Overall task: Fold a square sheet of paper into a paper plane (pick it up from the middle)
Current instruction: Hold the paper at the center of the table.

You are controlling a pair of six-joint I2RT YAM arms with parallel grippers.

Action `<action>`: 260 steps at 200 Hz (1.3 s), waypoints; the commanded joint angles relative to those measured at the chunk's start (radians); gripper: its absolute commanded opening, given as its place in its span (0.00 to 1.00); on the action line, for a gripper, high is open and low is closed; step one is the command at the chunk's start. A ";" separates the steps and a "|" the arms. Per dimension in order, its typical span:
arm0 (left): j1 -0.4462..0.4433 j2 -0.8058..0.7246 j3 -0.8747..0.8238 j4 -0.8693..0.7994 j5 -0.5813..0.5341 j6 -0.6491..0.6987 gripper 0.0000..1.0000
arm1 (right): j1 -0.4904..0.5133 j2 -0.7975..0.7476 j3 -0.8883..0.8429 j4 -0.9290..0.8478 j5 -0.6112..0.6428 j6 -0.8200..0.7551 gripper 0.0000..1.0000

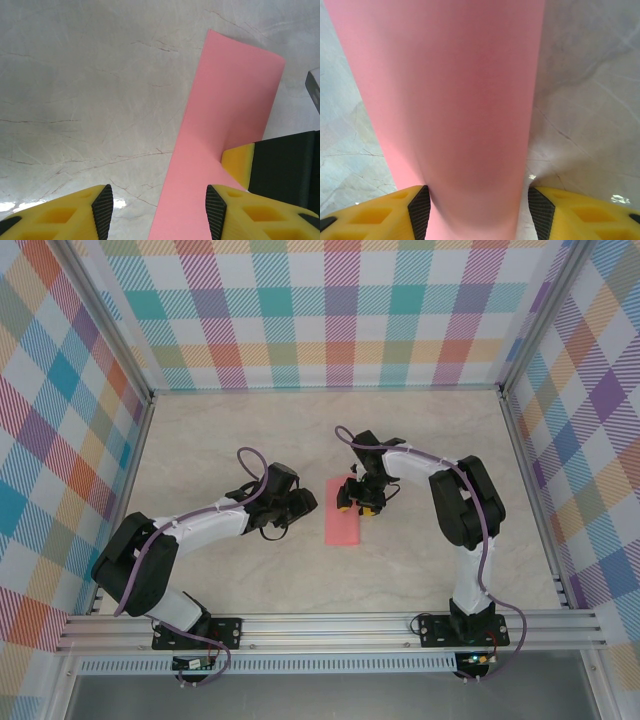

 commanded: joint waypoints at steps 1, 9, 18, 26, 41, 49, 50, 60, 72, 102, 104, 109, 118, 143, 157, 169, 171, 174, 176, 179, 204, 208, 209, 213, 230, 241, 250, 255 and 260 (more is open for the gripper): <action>-0.003 0.007 0.027 -0.011 -0.002 0.019 0.54 | 0.006 0.070 -0.024 -0.055 0.081 -0.017 0.59; -0.003 0.009 0.029 -0.010 0.002 0.020 0.54 | 0.006 0.069 -0.024 -0.055 0.083 -0.015 0.59; -0.003 0.012 0.032 -0.010 0.004 0.021 0.54 | 0.006 0.070 -0.024 -0.054 0.084 -0.013 0.59; -0.002 0.014 0.034 -0.011 0.005 0.021 0.54 | 0.006 0.070 -0.024 -0.054 0.087 -0.012 0.59; -0.003 0.020 0.038 -0.007 0.013 0.021 0.54 | 0.006 0.072 -0.023 -0.055 0.089 -0.008 0.59; -0.003 0.023 0.037 -0.003 0.018 0.022 0.54 | 0.006 0.074 -0.023 -0.057 0.092 -0.008 0.59; -0.003 0.023 0.037 -0.002 0.019 0.022 0.54 | 0.006 0.074 -0.023 -0.057 0.092 -0.008 0.59; -0.003 0.028 0.037 0.006 0.026 0.021 0.54 | 0.006 0.076 -0.020 -0.061 0.098 -0.007 0.58; -0.003 0.036 0.037 0.022 0.044 0.021 0.53 | 0.006 0.078 -0.020 -0.064 0.103 -0.008 0.58; -0.002 0.077 0.057 0.061 0.088 0.021 0.44 | 0.006 0.083 -0.024 -0.062 0.105 -0.003 0.58; -0.004 0.081 0.059 0.064 0.092 0.022 0.42 | 0.006 0.084 -0.024 -0.061 0.106 -0.003 0.58; -0.005 0.090 0.065 0.070 0.101 0.020 0.40 | 0.006 0.084 -0.026 -0.061 0.105 -0.001 0.58; -0.005 0.108 0.074 0.080 0.115 0.021 0.35 | 0.006 0.087 -0.026 -0.062 0.106 -0.001 0.58; -0.010 0.161 0.118 0.070 0.135 0.021 0.08 | 0.006 0.089 -0.029 -0.060 0.107 0.003 0.58; -0.013 0.182 0.134 0.066 0.134 0.020 0.04 | 0.006 0.088 -0.030 -0.060 0.108 0.003 0.58; -0.015 0.198 0.144 0.065 0.136 0.020 0.03 | 0.006 0.089 -0.032 -0.059 0.109 0.005 0.58; -0.015 0.201 0.146 0.065 0.137 0.020 0.02 | 0.006 0.089 -0.032 -0.058 0.108 0.005 0.58; -0.015 0.205 0.148 0.065 0.140 0.021 0.02 | 0.006 0.089 -0.032 -0.059 0.108 0.005 0.58; -0.016 0.207 0.150 0.067 0.142 0.021 0.02 | 0.006 0.090 -0.032 -0.058 0.107 0.006 0.59; -0.017 0.209 0.151 0.068 0.144 0.021 0.01 | 0.006 0.090 -0.032 -0.059 0.108 0.005 0.58; -0.021 0.245 0.171 0.080 0.164 0.027 0.00 | 0.006 0.091 -0.033 -0.058 0.111 0.006 0.59; -0.021 0.250 0.174 0.080 0.166 0.027 0.00 | 0.006 0.093 -0.034 -0.058 0.109 0.006 0.59; -0.022 0.251 0.175 0.081 0.167 0.027 0.00 | 0.006 0.093 -0.034 -0.058 0.109 0.006 0.59; -0.022 0.256 0.178 0.083 0.168 0.027 0.00 | 0.006 0.094 -0.033 -0.057 0.107 0.006 0.59; -0.023 0.278 0.189 0.090 0.176 0.027 0.00 | 0.006 0.094 -0.035 -0.057 0.107 0.005 0.59; -0.025 0.292 0.197 0.092 0.186 0.027 0.00 | 0.006 0.093 -0.035 -0.058 0.108 0.006 0.59; -0.028 0.301 0.202 0.095 0.190 0.027 0.00 | 0.006 0.092 -0.035 -0.059 0.108 0.004 0.59; -0.029 0.304 0.205 0.098 0.192 0.028 0.00 | 0.005 0.092 -0.034 -0.061 0.109 0.004 0.59; -0.029 0.309 0.209 0.099 0.194 0.027 0.00 | 0.006 0.092 -0.034 -0.061 0.110 0.004 0.59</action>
